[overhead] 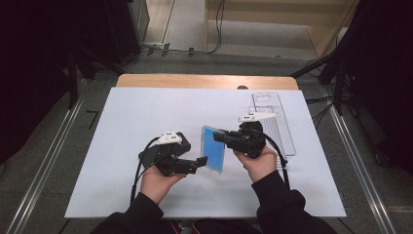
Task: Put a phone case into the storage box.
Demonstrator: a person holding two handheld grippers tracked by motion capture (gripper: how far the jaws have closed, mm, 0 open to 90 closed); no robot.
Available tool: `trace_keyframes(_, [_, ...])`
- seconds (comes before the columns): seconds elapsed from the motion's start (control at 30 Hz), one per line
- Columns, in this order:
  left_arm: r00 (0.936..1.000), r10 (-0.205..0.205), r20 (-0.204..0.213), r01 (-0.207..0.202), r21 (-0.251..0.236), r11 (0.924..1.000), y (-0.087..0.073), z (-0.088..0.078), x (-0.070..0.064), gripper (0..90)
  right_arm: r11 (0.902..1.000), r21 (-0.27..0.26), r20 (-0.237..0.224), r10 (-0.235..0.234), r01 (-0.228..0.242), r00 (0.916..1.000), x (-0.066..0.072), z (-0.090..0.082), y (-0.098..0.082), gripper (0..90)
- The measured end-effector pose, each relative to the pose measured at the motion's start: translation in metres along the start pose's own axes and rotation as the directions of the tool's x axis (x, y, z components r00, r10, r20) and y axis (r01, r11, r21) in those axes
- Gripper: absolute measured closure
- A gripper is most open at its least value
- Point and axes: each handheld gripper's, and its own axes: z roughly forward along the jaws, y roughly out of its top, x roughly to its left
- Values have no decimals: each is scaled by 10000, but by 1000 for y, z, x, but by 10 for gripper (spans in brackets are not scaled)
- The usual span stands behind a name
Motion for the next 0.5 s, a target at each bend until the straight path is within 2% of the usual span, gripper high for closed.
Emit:
trace_keyframes(0.17, [9978, 594, 283, -609, 547, 9966, 5, -4, 3, 157, 9999, 17, -454, -168, 169, 9988, -3, -2, -2, 770])
trace_keyframes(0.33, [9957, 744, 560, -767, 398, 9963, 10, -11, 5, 182, 9990, 145, -968, -408, 424, 9945, -7, -6, -2, 770])
trace_keyframes(0.4, [9940, 760, 790, -788, 320, 9964, 12, -13, 6, 186, 9984, 236, -1194, -474, 505, 9917, -9, -8, -3, 770])
trace_keyframes(0.5, [9876, 985, 1221, -1024, 262, 9944, 15, -17, 7, 204, 9974, 275, -1533, -618, 668, 9862, -11, -10, -4, 769])
